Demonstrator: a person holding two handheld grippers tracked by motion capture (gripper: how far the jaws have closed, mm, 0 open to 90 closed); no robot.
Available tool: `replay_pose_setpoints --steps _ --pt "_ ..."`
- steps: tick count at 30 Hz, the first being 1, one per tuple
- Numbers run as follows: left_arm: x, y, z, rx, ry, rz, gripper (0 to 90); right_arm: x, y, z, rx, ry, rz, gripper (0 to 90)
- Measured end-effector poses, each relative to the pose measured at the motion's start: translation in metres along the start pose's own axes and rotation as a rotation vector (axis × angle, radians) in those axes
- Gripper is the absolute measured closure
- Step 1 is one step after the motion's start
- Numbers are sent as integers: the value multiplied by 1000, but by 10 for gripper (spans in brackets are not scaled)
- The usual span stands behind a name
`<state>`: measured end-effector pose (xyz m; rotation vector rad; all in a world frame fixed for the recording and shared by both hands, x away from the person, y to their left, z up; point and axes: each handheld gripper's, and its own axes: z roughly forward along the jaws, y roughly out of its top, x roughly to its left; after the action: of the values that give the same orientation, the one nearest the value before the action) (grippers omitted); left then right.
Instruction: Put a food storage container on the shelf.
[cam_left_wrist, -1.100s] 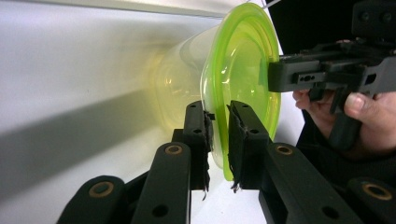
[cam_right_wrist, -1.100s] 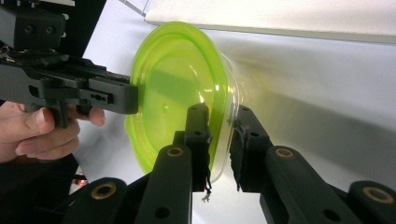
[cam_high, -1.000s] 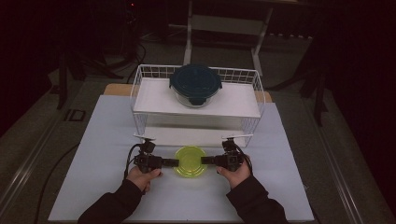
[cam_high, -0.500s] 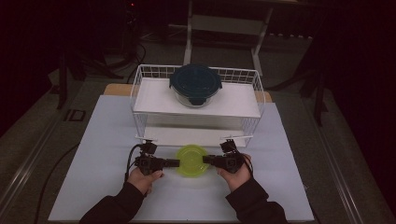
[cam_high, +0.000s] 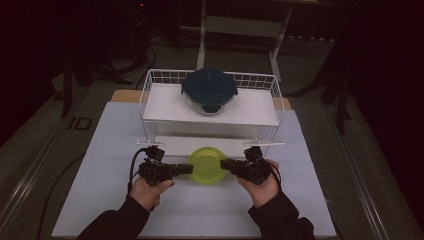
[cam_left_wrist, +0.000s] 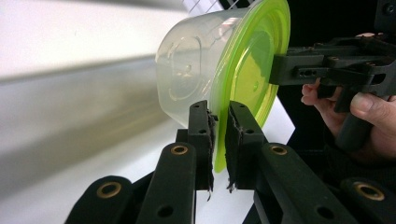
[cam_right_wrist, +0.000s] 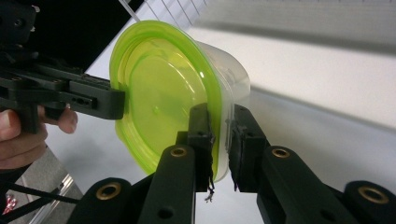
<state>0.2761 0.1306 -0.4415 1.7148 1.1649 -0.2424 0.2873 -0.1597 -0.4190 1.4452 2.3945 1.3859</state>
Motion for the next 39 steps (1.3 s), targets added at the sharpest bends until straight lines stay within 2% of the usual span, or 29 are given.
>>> replay_pose_setpoints --steps 9,13,21,23,24,26,28,30,33,34,35,39 --pt "-21 20 -20 -48 -10 51 811 15 19 -23 -63 14 -28 803" --pt "-29 33 -29 -68 -19 78 812 19 32 -32 -90 40 -24 803" --pt "-46 58 -46 -105 -4 130 814 31 57 -46 -140 36 -57 804" --pt "-46 58 -46 -105 -4 130 814 33 61 -48 -147 37 -61 804" --pt "-52 67 -53 -116 -3 148 814 33 61 -48 -147 37 -61 804" --pt "-56 74 -58 -126 -2 153 813 40 78 -58 -171 40 -77 804" --pt "-58 78 -60 -131 -4 157 813 40 78 -58 -171 40 -77 804" --pt "-65 92 -67 -141 1 173 814 44 92 -64 -193 43 -82 804" --pt "-68 98 -70 -146 4 181 815 47 102 -68 -212 43 -90 803" --pt "-71 103 -72 -149 7 185 815 47 102 -68 -212 43 -90 803" --pt "-75 111 -75 -157 13 198 815 48 109 -71 -227 43 -93 804" --pt "-78 123 -78 -165 22 205 815 49 122 -74 -235 41 -100 803"
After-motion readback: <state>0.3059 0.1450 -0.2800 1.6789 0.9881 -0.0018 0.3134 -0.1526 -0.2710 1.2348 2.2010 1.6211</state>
